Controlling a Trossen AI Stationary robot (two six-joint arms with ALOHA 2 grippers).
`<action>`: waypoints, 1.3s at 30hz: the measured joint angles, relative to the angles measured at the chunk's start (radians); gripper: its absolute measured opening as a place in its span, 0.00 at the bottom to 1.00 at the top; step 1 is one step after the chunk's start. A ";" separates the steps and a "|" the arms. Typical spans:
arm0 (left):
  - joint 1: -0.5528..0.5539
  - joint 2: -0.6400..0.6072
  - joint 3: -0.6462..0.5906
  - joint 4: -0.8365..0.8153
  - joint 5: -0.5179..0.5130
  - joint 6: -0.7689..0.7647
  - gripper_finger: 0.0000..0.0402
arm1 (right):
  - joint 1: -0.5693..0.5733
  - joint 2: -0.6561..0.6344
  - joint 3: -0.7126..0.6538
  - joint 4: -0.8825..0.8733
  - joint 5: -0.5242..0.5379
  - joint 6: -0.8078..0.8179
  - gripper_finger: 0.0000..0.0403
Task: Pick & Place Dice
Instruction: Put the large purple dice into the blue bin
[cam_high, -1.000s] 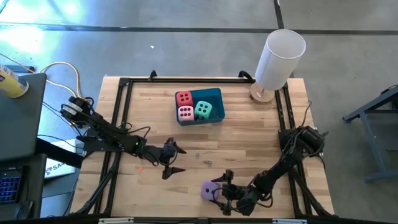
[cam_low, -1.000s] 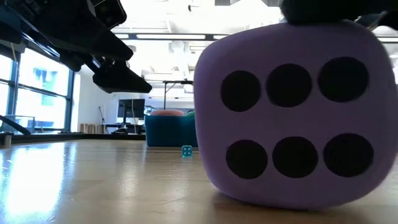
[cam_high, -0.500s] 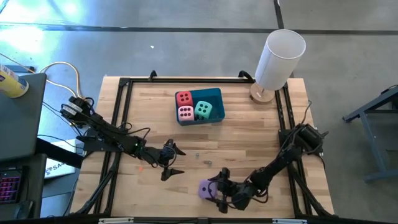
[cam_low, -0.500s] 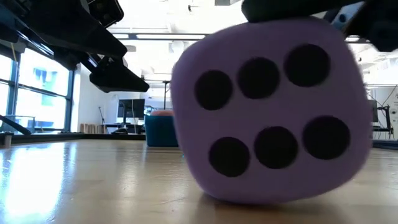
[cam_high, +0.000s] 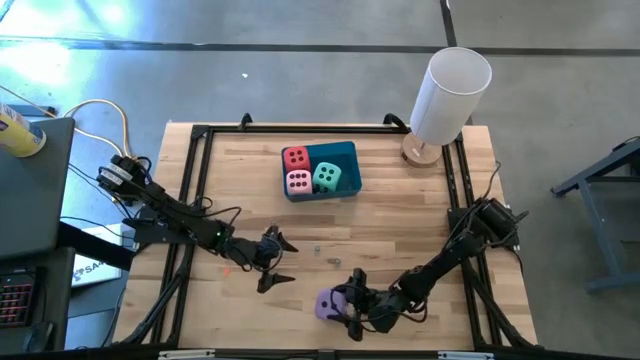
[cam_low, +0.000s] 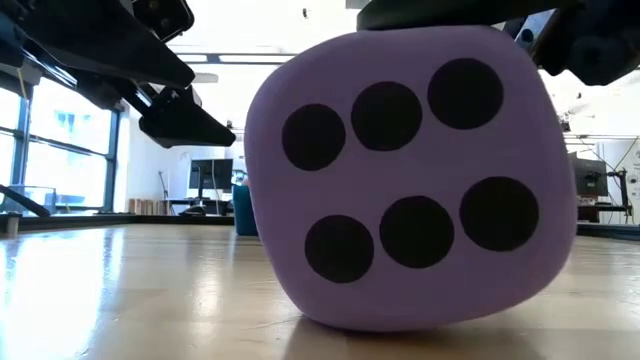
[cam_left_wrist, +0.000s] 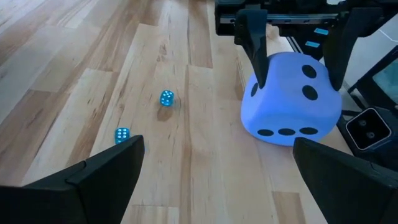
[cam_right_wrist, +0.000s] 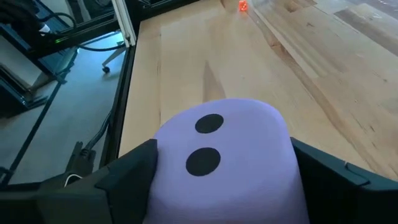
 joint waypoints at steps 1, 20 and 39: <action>-0.001 0.000 0.000 0.000 0.000 0.000 1.00 | 0.000 0.000 -0.001 0.001 0.000 0.000 0.76; -0.015 0.000 0.000 0.015 -0.001 -0.038 1.00 | -0.058 -0.046 -0.005 0.031 -0.078 -0.134 0.73; -0.079 -0.036 0.000 0.100 0.000 0.053 1.00 | -0.139 -0.374 -0.008 -0.174 0.052 -0.383 0.21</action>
